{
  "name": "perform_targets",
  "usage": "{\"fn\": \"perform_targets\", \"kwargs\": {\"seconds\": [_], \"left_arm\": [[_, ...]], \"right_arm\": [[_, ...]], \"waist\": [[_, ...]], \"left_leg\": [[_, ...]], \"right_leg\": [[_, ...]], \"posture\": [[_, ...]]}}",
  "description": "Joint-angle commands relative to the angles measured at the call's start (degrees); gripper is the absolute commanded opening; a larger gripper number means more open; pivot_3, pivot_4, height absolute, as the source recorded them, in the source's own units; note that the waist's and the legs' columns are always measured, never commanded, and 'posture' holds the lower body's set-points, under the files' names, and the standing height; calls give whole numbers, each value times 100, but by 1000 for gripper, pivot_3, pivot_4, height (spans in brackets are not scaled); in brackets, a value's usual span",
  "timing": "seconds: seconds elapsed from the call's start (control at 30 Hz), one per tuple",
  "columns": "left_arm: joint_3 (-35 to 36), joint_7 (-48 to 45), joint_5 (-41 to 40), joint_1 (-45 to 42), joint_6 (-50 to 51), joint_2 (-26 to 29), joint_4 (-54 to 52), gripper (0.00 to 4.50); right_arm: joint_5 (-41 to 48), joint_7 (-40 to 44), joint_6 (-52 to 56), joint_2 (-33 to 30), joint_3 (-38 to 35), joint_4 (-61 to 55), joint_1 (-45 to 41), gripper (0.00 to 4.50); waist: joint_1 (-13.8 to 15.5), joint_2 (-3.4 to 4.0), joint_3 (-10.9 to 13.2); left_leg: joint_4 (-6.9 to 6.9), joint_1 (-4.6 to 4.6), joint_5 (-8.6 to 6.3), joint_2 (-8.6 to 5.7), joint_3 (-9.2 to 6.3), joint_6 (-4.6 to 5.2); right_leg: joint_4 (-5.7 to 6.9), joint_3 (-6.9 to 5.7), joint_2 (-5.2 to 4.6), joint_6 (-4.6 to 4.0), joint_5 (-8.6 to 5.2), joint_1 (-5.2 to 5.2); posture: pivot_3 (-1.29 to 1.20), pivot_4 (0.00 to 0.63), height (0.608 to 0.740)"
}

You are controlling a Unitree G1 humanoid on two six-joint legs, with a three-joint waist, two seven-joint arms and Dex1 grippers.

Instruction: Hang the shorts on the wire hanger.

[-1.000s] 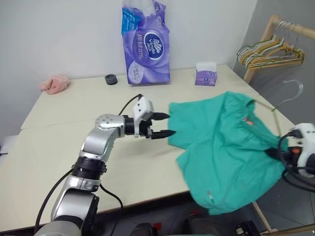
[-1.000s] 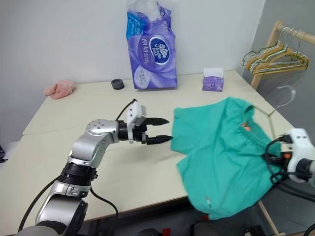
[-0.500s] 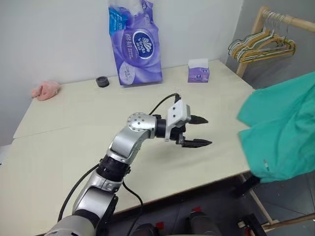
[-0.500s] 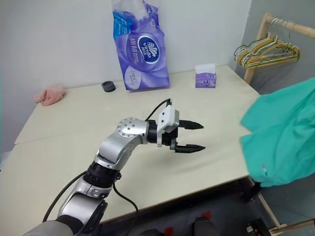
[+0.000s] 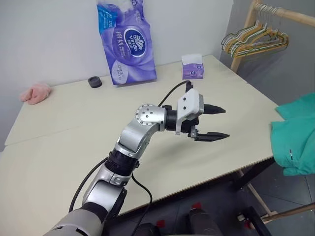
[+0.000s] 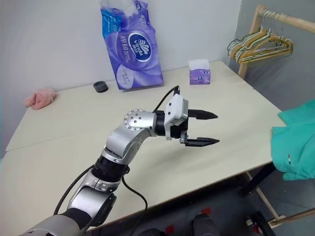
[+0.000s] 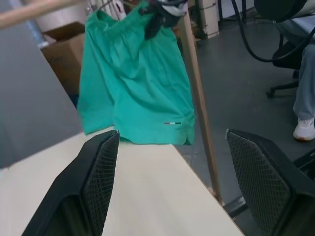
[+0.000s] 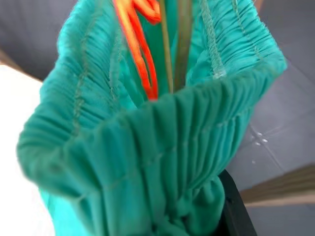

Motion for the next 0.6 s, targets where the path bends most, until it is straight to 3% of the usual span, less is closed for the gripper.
{"fn": "perform_targets", "kwargs": {"seconds": [0.03, 0.27, 0.53, 0.6], "left_arm": [[212, 97, 28, -261, -347, 1, 67, 3676], [159, 131, 125, -354, -644, -14, 144, 3676], [219, 14, -171, -377, -575, -167, 50, 3676], [232, 20, -214, -384, -576, -181, 56, 3715]], "right_arm": [[21, 93, -301, -317, 169, 551, -303, 0], [98, 296, -312, -447, 520, 1101, -571, 0], [175, 576, -264, -426, 715, 960, -515, 0], [181, 560, -227, -432, 691, 888, -505, 489]], "waist": [[-3, -7, 37], [-29, -4, 99], [-122, -19, 121], [-129, -18, 126]], "left_leg": [[0, 12, -1, 0, 9, 2], [-5, 23, -10, 4, 63, 17], [-2, 26, -32, 1, 105, 49], [-2, 26, -34, 1, 107, 50]], "right_leg": [[0, 4, 0, 3, 1, 1], [3, 70, 11, 22, 3, -1], [-11, 113, 8, 58, 3, -4], [-11, 116, 7, 61, 1, -5]], "posture": [[-288, 139, 740], [-277, 145, 740], [-279, 146, 740], [-281, 146, 740]]}}
